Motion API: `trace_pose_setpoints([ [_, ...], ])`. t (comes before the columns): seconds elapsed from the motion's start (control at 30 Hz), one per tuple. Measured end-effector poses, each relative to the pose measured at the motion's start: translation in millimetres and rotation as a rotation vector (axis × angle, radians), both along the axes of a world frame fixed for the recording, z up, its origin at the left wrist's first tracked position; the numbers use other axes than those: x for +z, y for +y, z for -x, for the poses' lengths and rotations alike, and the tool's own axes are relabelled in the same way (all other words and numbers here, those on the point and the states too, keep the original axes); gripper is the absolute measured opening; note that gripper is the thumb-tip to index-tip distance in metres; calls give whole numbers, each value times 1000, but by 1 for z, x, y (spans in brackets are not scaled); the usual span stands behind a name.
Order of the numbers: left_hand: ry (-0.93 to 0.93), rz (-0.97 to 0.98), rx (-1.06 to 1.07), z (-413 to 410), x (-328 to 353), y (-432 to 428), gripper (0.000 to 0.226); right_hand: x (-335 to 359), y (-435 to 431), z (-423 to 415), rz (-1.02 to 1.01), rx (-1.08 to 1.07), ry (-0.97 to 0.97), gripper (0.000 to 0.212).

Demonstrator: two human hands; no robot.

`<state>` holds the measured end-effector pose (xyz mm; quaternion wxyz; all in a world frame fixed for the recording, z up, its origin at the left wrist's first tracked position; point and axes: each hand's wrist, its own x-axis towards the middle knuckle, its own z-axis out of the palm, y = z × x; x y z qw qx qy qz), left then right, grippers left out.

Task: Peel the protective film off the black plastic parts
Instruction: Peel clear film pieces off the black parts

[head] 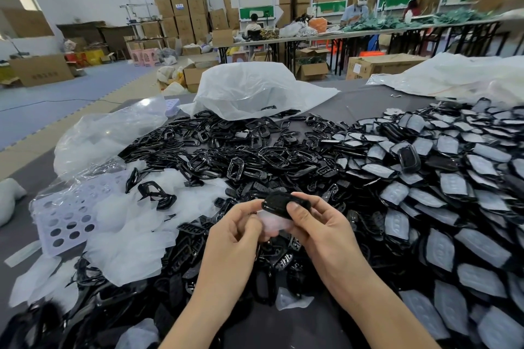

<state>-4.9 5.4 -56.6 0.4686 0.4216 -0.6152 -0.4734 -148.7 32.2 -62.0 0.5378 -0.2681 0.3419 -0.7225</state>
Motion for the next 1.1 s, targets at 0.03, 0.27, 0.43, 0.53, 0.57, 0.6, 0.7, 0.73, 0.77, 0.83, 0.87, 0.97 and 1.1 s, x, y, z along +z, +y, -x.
trace_pose_setpoints([
  [0.03, 15, -5, 7, 0, 0, 0, 31, 0, 0, 0, -5, 1, 3, 17],
  [0.27, -3, 14, 44, -2, -1, 0, 31, -2, 2, -4, -17, 1, 27, 16],
  [0.43, -6, 31, 87, -6, 1, 0, 39, -1, 0, -2, -33, -52, 17, 16],
  [0.53, 16, 57, 54, -5, 4, 2, 33, -1, 0, -2, -32, -62, 25, 17],
  [0.57, 4, 73, 34, -4, 4, 3, 28, -1, 1, -2, -28, -58, 24, 17],
  [0.6, -21, 84, 9, -3, 5, 4, 23, 0, 1, -2, -22, -48, 18, 17],
  [0.7, -94, 94, -60, -1, 4, 6, 24, 3, 3, -2, 19, 23, -5, 16],
  [0.73, -107, 104, -60, -1, 4, 7, 25, 4, 4, -2, 29, 42, -21, 15],
  [0.77, -116, 125, -48, -1, 4, 8, 25, 5, 4, -2, 35, 48, -46, 15],
  [0.83, -124, 181, -6, -1, 3, 7, 22, 6, 4, 0, 37, 23, -103, 14],
  [0.87, -118, 198, 10, -1, 3, 7, 20, 7, 3, 2, 29, -5, -116, 16],
  [0.97, -121, 213, 47, -3, 2, 5, 10, 7, 1, 8, -13, -91, -120, 23],
  [1.1, -148, 230, 50, -3, 1, 2, 25, 4, -1, 12, -44, -157, -130, 26],
])
